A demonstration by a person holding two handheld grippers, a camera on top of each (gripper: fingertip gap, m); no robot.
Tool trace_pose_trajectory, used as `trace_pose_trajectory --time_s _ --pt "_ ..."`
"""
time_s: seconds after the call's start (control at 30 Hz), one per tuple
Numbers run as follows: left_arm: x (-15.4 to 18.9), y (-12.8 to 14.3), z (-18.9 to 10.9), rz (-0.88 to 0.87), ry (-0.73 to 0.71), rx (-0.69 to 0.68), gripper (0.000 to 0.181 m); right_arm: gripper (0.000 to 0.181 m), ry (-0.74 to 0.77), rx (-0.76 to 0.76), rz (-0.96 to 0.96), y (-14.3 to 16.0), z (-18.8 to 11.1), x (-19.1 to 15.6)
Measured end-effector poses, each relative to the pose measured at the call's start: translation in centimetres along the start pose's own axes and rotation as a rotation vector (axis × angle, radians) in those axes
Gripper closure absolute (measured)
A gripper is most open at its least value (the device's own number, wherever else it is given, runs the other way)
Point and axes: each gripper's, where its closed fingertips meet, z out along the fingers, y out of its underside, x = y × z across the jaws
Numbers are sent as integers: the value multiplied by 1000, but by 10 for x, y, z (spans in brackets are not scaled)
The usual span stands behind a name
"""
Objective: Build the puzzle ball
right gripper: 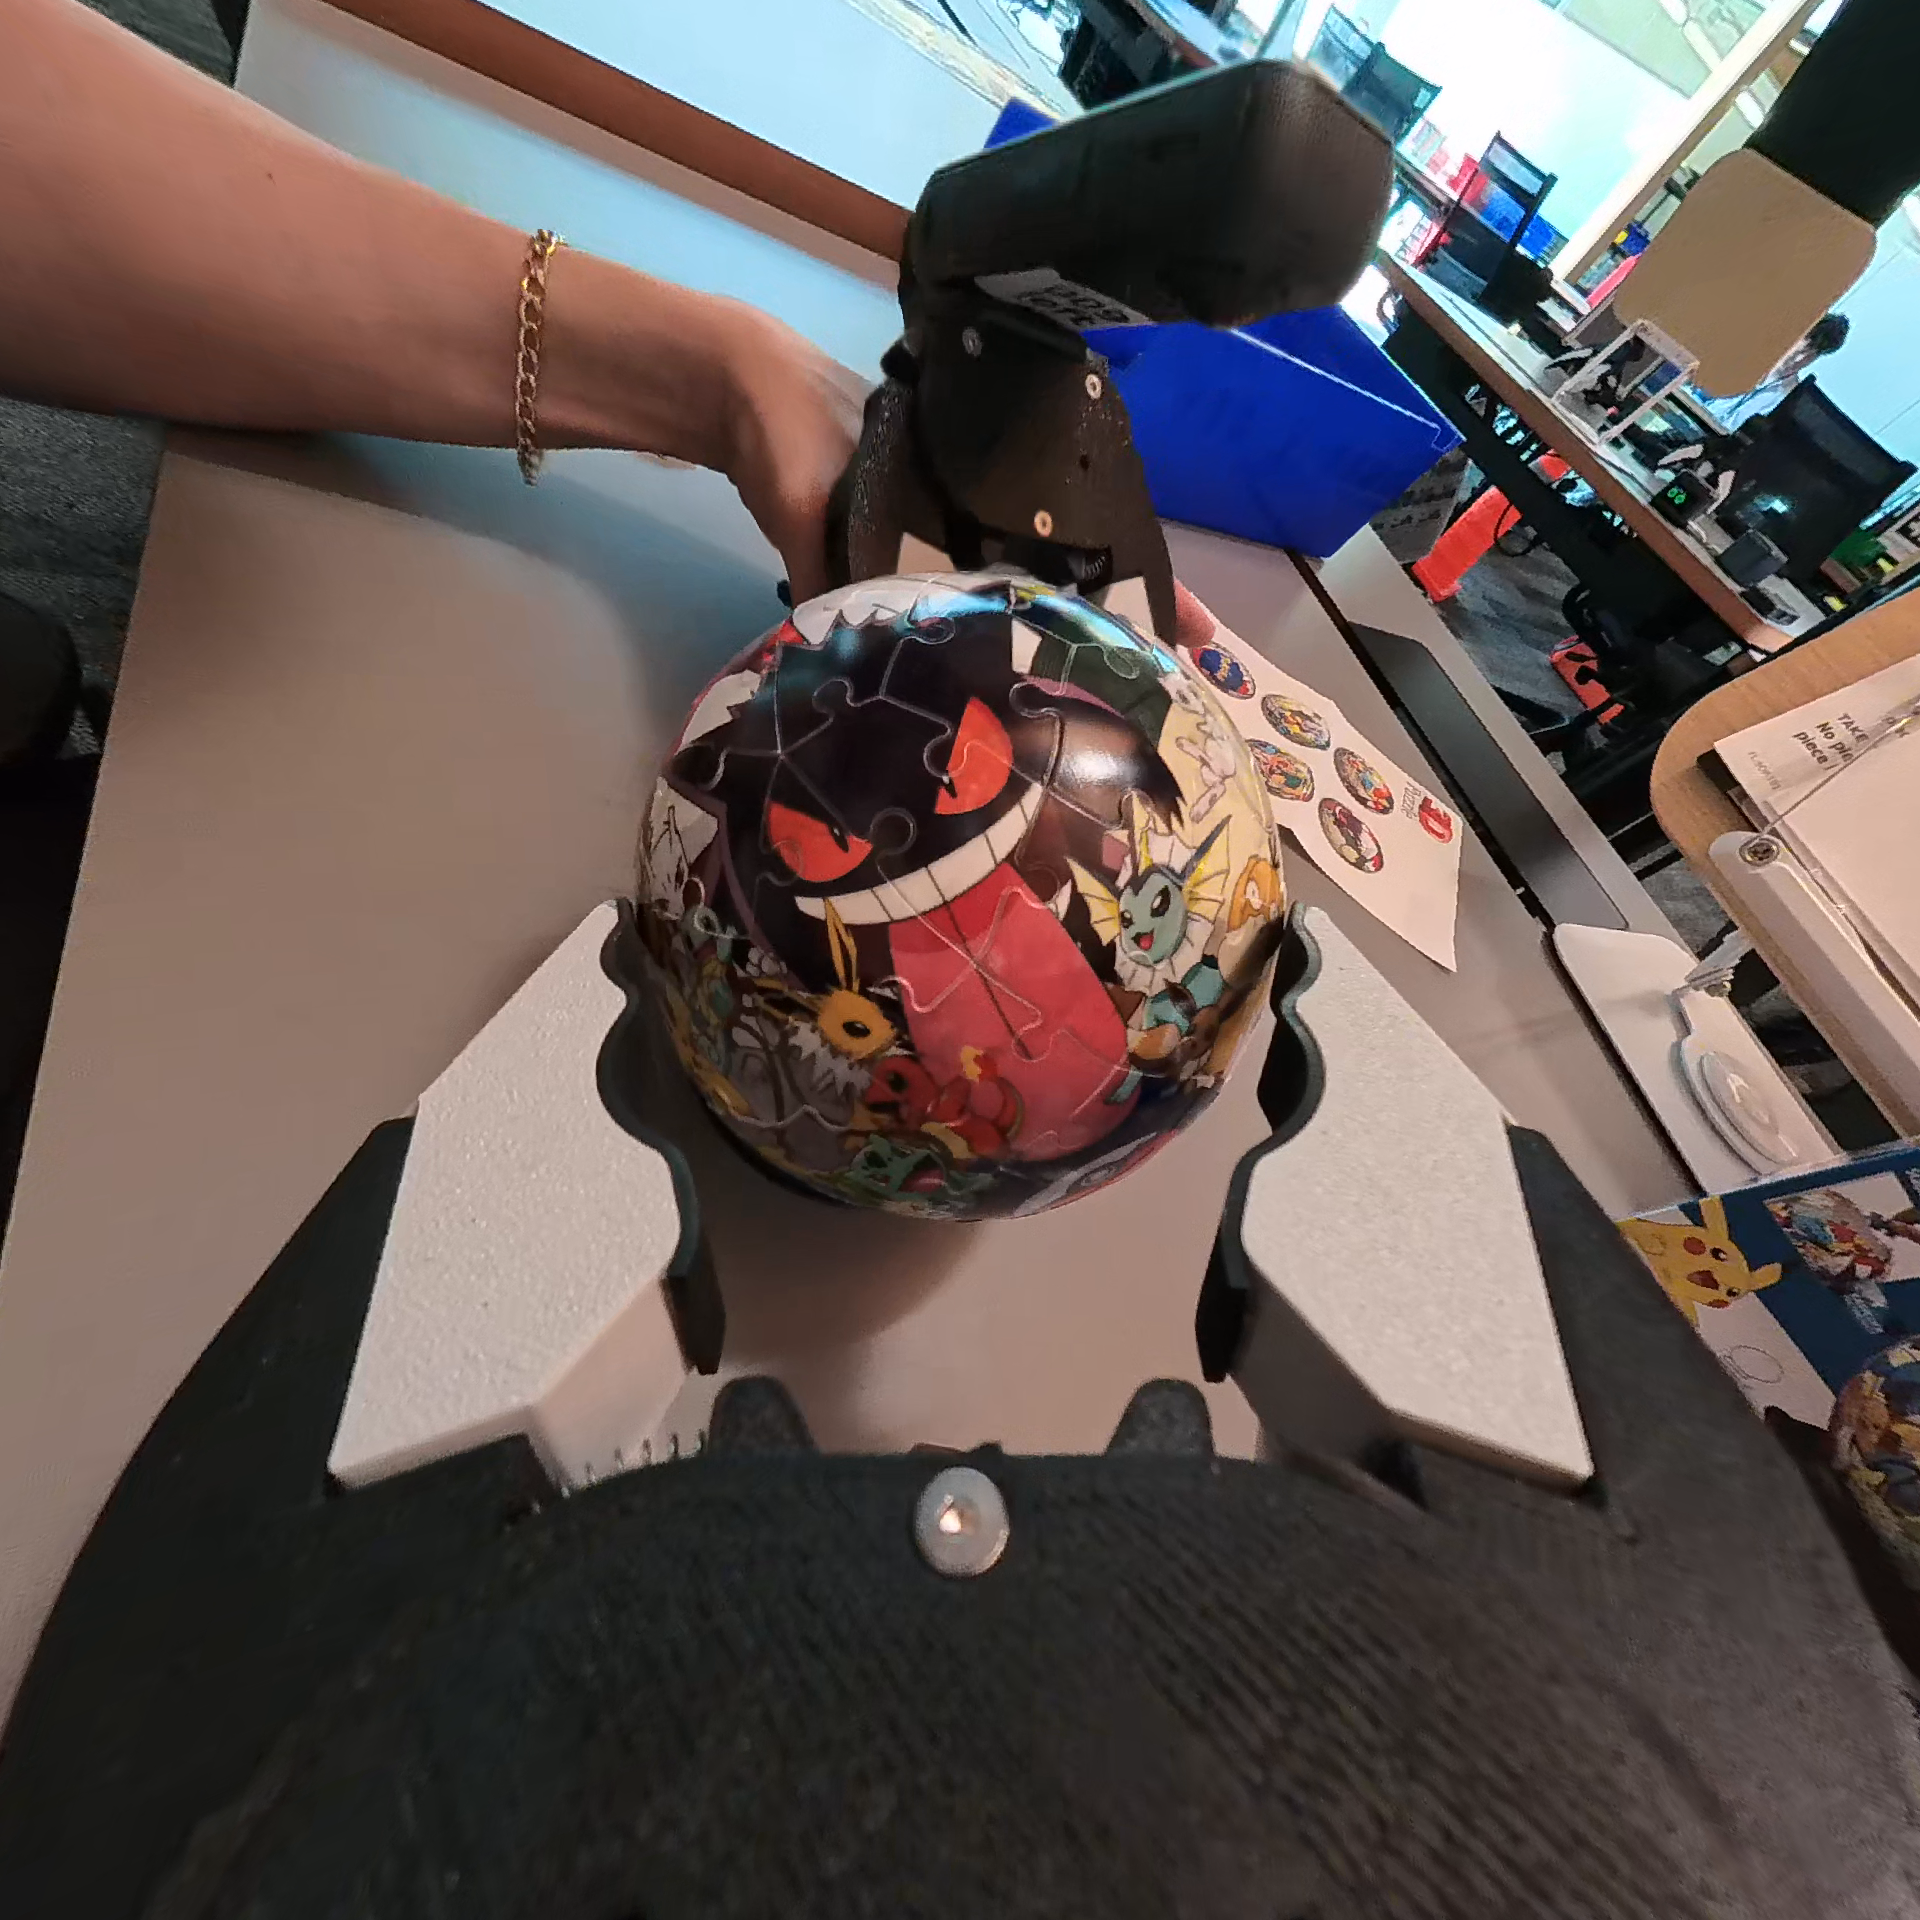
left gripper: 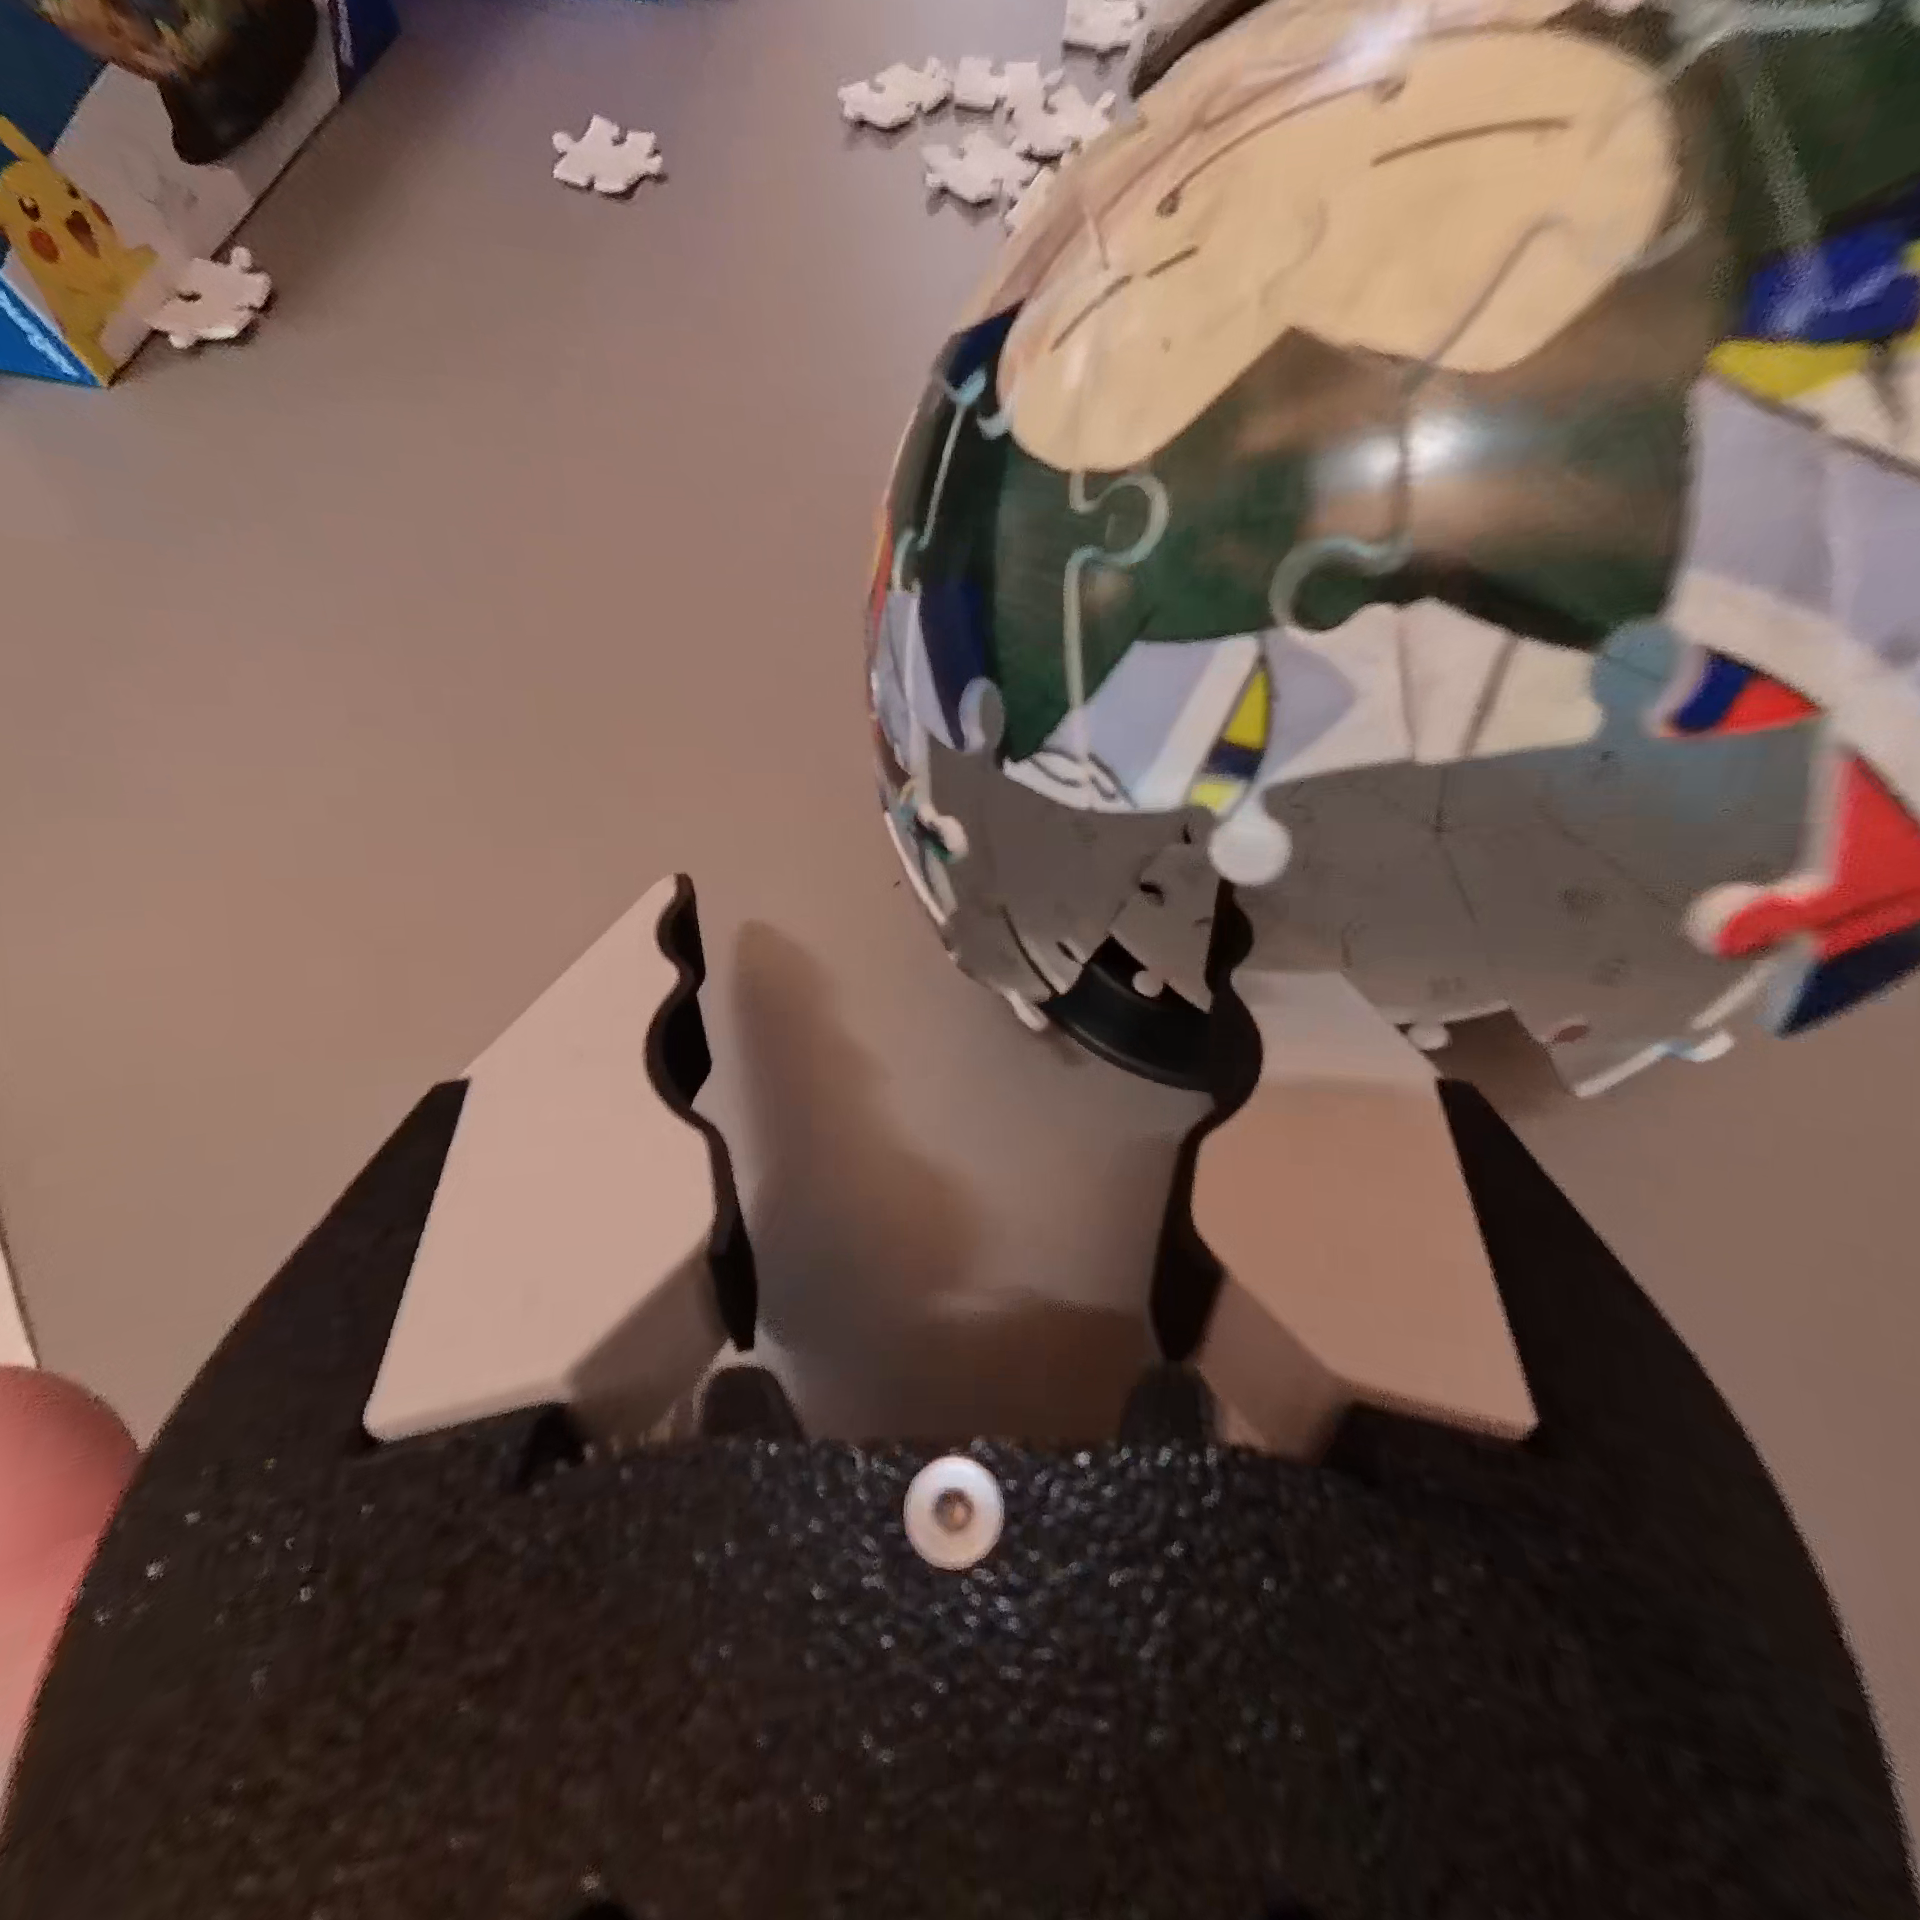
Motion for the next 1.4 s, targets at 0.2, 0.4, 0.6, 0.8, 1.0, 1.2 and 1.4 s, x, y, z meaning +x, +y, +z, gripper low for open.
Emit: trace_pose_trajectory --time_s 0.2,0.4,0.6,0.8,1.0,1.2,1.4 --pt "-7 8 9 27 -59 -81 83 63 -3 -5 0 1 -1 0" --pt "-11 17 10 -82 -56 -164 74 63 -8 -6 1 1 -1 0" --pt "-6 15 11 -74 -60 -194 84 63 -3 6 -1 0 0 0" --pt "-9 7 8 -72 -74 -102 77 62 -2 16 8 0 1 0" --pt "-3 4 15 -87 -59 -97 75 62 -4 22 9 0 2 0" --pt "-7 13 16 -115 -115 -186 73 61 -15 42 -72 -8 -3 2" --pt "-9 18 13 -182 -145 -226 74 57 -139 49 -211 -31 0 12"
